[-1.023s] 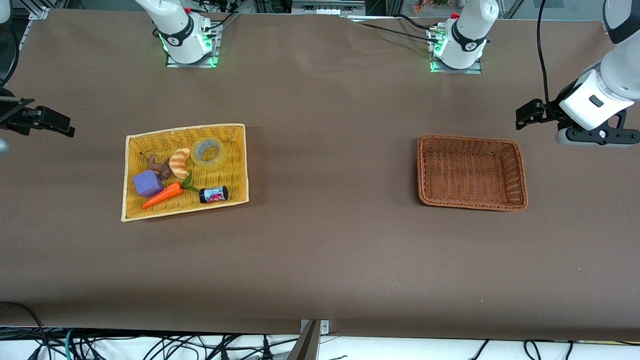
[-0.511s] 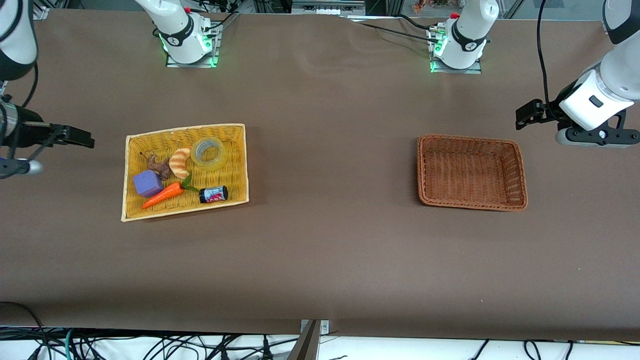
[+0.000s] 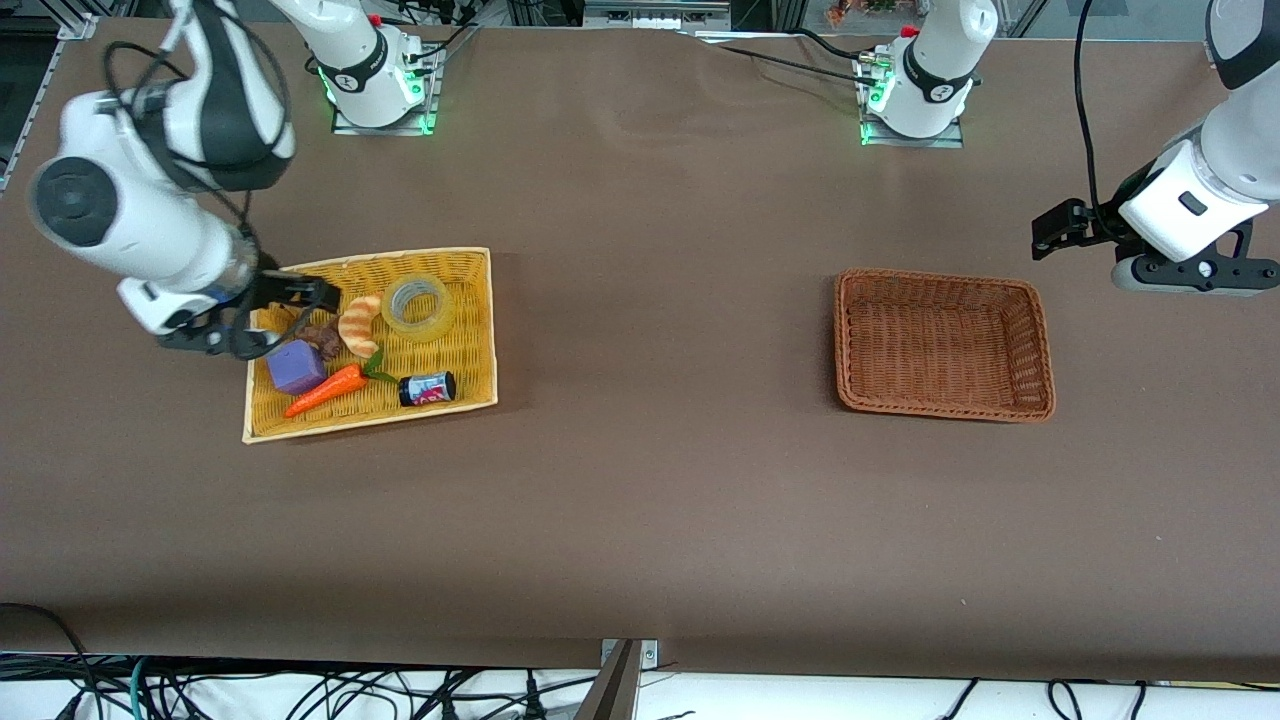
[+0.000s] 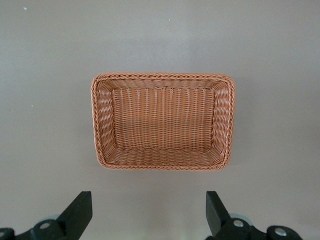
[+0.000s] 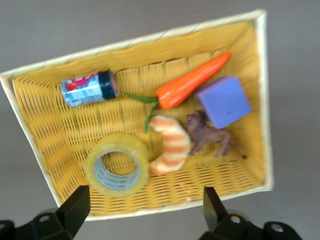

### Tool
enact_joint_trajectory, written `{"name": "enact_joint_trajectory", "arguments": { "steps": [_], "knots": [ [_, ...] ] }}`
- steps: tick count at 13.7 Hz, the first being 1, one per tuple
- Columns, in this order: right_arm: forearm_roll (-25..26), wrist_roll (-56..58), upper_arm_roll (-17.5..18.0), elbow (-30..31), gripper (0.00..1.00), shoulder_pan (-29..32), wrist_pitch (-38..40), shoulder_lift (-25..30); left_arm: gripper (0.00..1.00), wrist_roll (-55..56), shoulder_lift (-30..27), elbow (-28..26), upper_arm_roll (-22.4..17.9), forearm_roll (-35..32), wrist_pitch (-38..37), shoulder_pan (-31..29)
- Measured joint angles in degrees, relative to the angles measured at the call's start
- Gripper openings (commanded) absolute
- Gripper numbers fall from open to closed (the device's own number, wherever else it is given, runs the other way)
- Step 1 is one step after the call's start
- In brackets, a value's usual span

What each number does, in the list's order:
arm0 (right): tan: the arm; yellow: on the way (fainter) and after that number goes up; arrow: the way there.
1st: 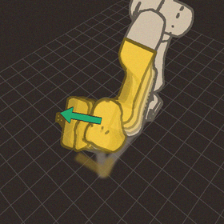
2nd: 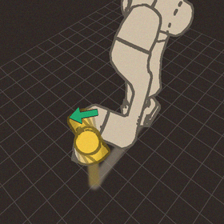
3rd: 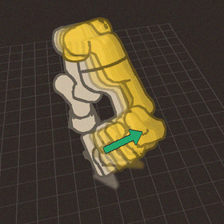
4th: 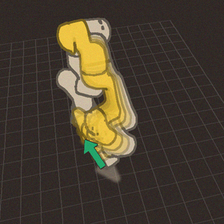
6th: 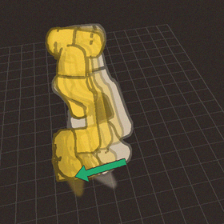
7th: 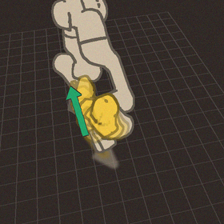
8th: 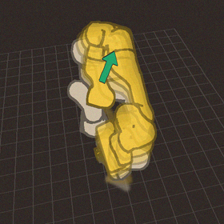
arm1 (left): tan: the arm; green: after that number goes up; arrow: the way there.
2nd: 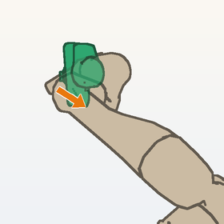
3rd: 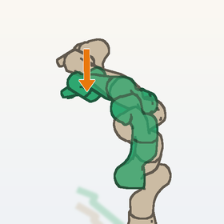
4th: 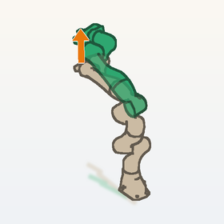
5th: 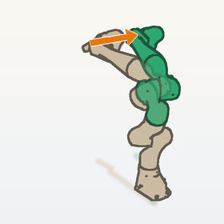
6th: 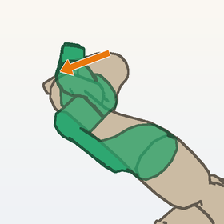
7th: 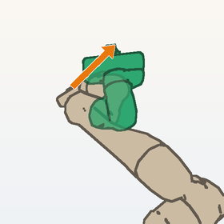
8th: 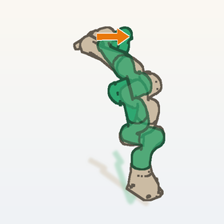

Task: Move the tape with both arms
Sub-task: 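Reach the right gripper down over the tape roll in the yellow tray, then close the right gripper on the tape roll's rim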

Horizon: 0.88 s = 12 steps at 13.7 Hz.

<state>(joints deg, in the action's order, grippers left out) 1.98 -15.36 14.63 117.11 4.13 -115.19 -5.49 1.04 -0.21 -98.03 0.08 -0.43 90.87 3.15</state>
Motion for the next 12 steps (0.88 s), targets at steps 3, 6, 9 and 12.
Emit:
{"name": "enact_joint_trajectory", "arguments": {
  "steps": [3,6,9,12],
  "knots": [
    [0.0,-6.1,3.6,9.5,1.0,0.0,-10.7,1.6,1.0,0.0,0.0,0.0,0.0,0.0,0.0,0.0],
    [0.0,-11.7,6.7,14.1,1.0,0.0,-17.2,1.4,1.0,0.0,0.0,0.0,0.0,0.0,0.0,0.0],
    [0.0,-13.4,7.5,14.9,1.0,0.0,-20.0,0.3,1.0,0.0,0.0,0.0,0.0,0.0,0.0,0.0],
    [0.0,-13.4,7.5,16.6,1.0,0.1,-25.2,-2.2,1.0,0.0,0.0,0.0,0.0,0.0,0.0,0.0]
  ]
}}
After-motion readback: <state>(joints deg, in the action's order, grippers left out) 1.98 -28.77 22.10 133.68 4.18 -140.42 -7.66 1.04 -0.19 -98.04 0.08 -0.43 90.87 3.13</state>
